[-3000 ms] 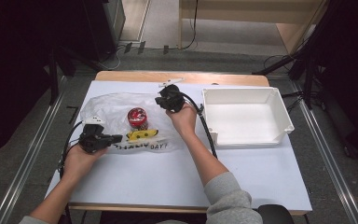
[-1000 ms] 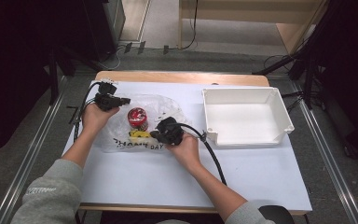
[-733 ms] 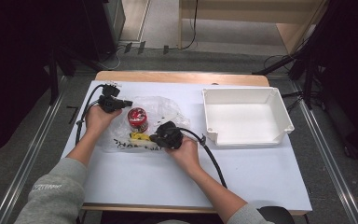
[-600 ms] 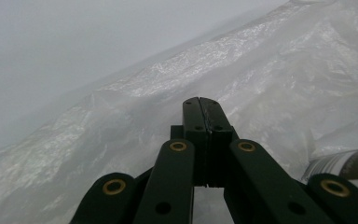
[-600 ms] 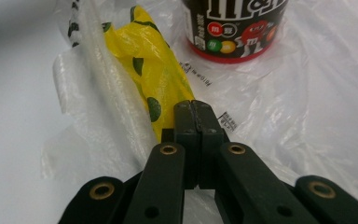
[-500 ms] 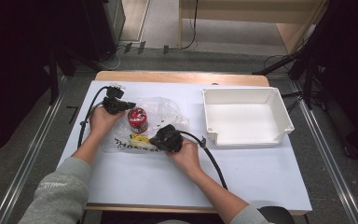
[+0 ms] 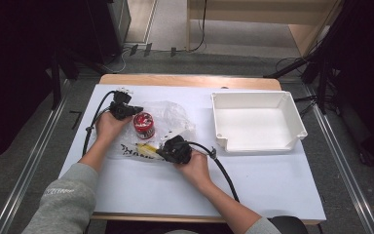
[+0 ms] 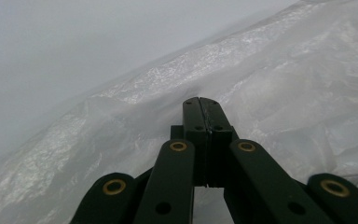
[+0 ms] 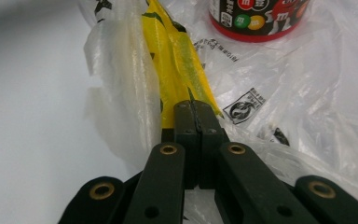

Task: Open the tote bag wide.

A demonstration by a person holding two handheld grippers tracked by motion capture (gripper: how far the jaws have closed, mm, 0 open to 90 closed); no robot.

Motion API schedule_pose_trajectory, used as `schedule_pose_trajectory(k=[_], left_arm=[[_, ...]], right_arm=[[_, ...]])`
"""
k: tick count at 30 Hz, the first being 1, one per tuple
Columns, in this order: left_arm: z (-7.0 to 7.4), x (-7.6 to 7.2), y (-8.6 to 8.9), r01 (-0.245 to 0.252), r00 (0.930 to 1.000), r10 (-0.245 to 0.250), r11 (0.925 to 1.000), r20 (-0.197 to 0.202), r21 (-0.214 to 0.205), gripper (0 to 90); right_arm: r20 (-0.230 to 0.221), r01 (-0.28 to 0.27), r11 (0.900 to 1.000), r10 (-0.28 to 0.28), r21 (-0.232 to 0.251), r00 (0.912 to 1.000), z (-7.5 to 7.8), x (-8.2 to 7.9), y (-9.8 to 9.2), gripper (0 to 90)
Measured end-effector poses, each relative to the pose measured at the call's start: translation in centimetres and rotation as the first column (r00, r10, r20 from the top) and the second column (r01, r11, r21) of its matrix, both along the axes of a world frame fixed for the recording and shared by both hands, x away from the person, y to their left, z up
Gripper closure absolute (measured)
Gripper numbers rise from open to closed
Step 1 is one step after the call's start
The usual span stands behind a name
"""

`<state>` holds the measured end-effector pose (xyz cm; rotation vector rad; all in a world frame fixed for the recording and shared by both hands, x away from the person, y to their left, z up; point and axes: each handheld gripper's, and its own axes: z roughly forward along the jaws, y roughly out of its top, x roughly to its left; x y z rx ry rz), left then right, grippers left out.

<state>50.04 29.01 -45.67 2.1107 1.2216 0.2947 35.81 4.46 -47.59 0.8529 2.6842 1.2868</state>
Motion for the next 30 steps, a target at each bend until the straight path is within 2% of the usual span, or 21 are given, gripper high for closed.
schedule_pose_trajectory(k=[5,14,17,19,23,25,28,29,30], left_arm=[[-0.1,0.3,0.3,-0.031,0.9995,0.031,0.9995,0.012,-0.002,90.0],[0.0,0.6,0.5,-0.061,0.9974,0.060,0.9974,0.041,0.037,90.0],[0.0,0.7,0.7,-0.077,0.9962,0.075,0.9963,0.044,0.039,90.0],[-0.1,0.8,0.9,-0.098,0.9947,0.098,0.9952,0.031,0.005,90.0],[0.0,0.8,1.2,-0.102,0.9942,0.101,0.9945,0.036,0.023,90.0],[0.0,0.8,1.3,-0.099,0.9947,0.098,0.9948,0.032,0.024,90.0],[0.3,0.7,1.3,-0.092,0.9957,0.092,0.9957,0.011,-0.006,90.0],[0.3,0.7,1.3,-0.092,0.9957,0.092,0.9957,0.011,-0.006,90.0],[0.6,0.5,1.3,-0.083,0.9964,0.083,0.9962,0.014,-0.025,90.0]], right_arm=[[-0.001,-0.020,0.9997,0.020,0.012,0.9998,-0.1,-0.8,0.0,90.0],[-0.002,-0.035,0.9993,0.035,0.016,0.9994,-0.2,-1.6,-0.2,90.0],[0.000,-0.038,0.9991,0.038,0.018,0.9993,-0.2,-1.6,-0.2,90.0],[-0.001,-0.042,0.9990,0.042,0.013,0.9991,-0.2,-1.9,-0.2,90.0],[-0.012,-0.042,0.9989,0.042,0.020,0.9990,-0.2,-2.1,-0.4,90.0],[0.000,-0.047,0.9988,0.047,0.015,0.9989,-0.2,-2.2,-0.4,90.0],[0.005,-0.044,0.9990,0.044,0.006,0.9990,-0.1,-2.1,-0.3,90.0],[0.005,-0.042,0.9991,0.042,0.005,0.9991,-0.1,-2.0,-0.3,90.0],[0.008,-0.037,0.9993,0.037,0.006,0.9993,0.0,-1.9,-0.3,90.0]])
